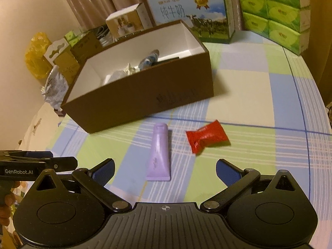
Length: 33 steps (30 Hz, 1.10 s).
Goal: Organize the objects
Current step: 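Withdraw both open grippers from the box toward the purple tube and red packet, then grasp the purple tube with the left gripper while the right approaches the red packet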
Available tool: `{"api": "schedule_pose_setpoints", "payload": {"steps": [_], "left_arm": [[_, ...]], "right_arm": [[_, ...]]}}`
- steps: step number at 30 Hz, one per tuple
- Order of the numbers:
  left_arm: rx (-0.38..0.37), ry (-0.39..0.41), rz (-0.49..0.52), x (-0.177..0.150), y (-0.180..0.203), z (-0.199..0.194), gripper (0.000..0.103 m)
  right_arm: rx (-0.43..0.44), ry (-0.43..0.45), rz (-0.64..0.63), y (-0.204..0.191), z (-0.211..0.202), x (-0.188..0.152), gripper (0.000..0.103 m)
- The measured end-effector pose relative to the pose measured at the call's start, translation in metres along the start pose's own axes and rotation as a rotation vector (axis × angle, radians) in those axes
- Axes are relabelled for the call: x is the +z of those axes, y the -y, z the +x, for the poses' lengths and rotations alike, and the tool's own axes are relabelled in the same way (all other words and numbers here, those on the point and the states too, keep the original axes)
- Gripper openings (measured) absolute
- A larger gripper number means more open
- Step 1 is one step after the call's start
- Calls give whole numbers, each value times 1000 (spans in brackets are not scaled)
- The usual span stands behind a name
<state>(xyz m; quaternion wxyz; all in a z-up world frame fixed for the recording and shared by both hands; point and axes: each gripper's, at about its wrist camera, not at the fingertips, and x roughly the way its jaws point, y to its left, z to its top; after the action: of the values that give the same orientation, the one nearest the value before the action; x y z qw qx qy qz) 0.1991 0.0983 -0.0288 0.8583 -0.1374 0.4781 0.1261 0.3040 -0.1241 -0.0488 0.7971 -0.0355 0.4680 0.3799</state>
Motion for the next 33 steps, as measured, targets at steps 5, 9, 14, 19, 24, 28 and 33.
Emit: {"api": "schedule_pose_setpoints", "payload": {"steps": [5, 9, 14, 19, 24, 28, 33], "left_arm": [[-11, -30, 4, -6, 4, 7, 87], [-18, -50, 10, -9, 8, 14, 87], [-31, -72, 21, -11, 14, 21, 87], [-55, -95, 37, -13, 21, 27, 87], [-75, -105, 55, -13, 28, 32, 87], [-82, -106, 68, -11, 35, 38, 87], [-98, -104, 96, -8, 46, 45, 84]], "right_arm": [[-23, -20, 3, 5, 4, -7, 101], [-35, -33, 12, 9, 7, -12, 101], [-51, -43, 26, 15, 8, -15, 101], [-69, -49, 32, 22, 8, -18, 101], [-88, -55, 34, 30, 10, -19, 101], [-104, -60, 40, 37, 14, -20, 101], [-117, -54, 47, 46, 17, -17, 101]]}}
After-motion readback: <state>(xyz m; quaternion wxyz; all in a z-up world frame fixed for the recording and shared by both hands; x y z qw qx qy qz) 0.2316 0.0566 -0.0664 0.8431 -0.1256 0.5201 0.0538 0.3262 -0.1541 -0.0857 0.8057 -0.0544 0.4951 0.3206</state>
